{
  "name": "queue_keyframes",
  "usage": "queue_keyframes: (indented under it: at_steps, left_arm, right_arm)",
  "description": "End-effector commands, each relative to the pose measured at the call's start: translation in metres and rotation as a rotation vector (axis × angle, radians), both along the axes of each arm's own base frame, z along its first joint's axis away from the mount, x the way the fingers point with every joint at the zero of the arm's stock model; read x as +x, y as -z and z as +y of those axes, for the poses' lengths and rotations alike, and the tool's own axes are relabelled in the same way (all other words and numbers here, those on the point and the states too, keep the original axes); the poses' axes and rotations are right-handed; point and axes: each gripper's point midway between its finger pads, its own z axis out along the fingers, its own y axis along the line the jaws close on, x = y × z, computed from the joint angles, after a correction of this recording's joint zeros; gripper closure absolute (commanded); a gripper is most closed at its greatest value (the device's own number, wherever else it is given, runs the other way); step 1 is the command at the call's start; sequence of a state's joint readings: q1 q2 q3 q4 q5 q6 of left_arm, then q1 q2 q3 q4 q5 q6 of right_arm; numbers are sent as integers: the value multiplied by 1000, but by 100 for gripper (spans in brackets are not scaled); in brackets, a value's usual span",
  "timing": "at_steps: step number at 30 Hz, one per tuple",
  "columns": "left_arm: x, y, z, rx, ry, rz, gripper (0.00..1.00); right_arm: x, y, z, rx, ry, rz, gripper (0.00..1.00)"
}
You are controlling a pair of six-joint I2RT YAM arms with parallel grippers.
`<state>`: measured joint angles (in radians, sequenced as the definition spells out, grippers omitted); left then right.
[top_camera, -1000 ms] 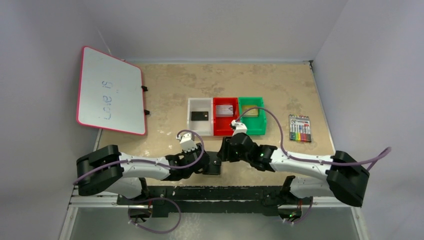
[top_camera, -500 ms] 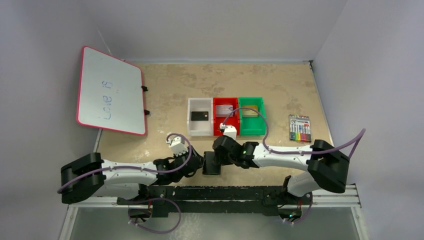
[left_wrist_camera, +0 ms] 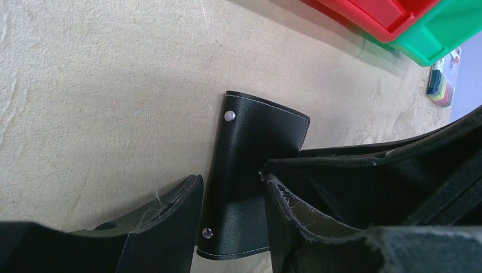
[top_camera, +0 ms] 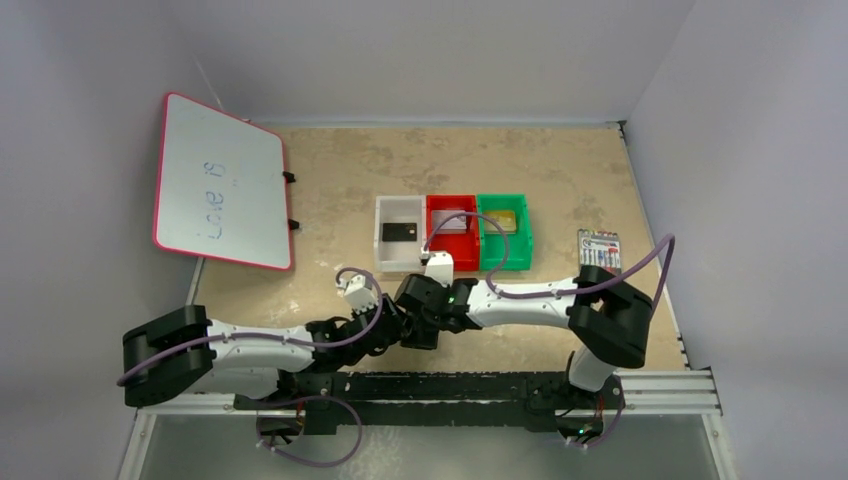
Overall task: Take the credit cards out of the card holder
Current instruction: Open the card holder at the center of the board.
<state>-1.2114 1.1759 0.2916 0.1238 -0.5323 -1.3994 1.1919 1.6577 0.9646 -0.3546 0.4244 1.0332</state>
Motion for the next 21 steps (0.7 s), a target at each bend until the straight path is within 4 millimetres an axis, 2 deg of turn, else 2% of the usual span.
queue_keyframes:
  at_steps: [1, 5, 9, 11, 14, 21]
  left_arm:
    - [-11, 20, 13, 39, 19, 46, 56]
    - [-11, 23, 16, 117, 31, 48, 57]
    - [-8, 30, 24, 200, 11, 56, 58]
    - [-8, 32, 27, 228, 8, 58, 58]
    - [-6, 32, 28, 250, 0, 58, 58]
    - [-4, 38, 29, 276, -23, 70, 59]
  right_arm:
    - [-14, 24, -31, -156, 46, 26, 63]
    - [-15, 24, -28, -136, 47, 23, 73]
    - [-14, 20, -24, -103, 47, 7, 79]
    - [-13, 17, -23, -87, 42, 1, 88]
    - [-13, 12, -21, -62, 34, -6, 95]
    - [-18, 3, -15, 21, 13, 4, 100]
